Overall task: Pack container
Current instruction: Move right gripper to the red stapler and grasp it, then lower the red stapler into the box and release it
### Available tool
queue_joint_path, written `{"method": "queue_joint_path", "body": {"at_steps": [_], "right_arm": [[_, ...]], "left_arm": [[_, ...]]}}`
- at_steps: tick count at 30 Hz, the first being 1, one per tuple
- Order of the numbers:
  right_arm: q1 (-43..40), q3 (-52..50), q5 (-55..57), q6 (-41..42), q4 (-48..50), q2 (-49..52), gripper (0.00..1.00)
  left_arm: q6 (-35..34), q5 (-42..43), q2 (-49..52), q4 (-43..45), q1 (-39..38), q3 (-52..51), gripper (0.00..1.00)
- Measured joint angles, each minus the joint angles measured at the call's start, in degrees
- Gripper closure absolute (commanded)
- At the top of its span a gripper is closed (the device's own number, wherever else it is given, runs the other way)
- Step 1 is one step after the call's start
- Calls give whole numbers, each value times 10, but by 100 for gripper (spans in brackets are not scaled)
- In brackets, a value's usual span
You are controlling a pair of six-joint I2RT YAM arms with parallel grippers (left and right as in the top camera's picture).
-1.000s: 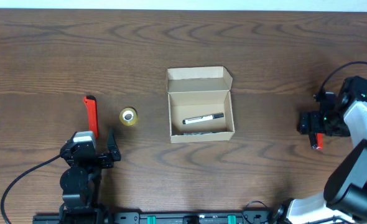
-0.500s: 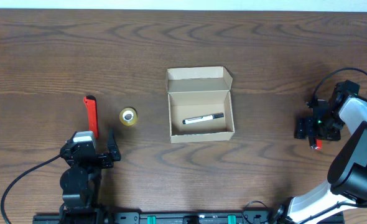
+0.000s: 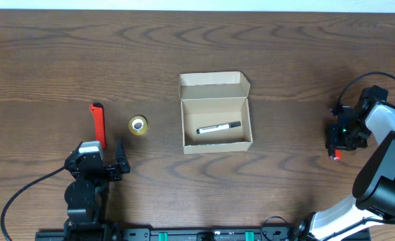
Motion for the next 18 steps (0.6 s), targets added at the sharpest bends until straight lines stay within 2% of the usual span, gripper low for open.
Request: {"method": "queue_joint_path", "body": {"at_steps": [9, 15, 18], "right_arm": [[7, 27, -21, 0, -37, 1, 99], [47, 141, -54, -5, -96, -22, 99], [94, 216, -104, -43, -132, -60, 99]], "left_arm": [[0, 0, 0, 0, 0, 0, 5], [0, 0, 0, 0, 0, 0, 5], [0, 0, 0, 0, 0, 0, 5]]}}
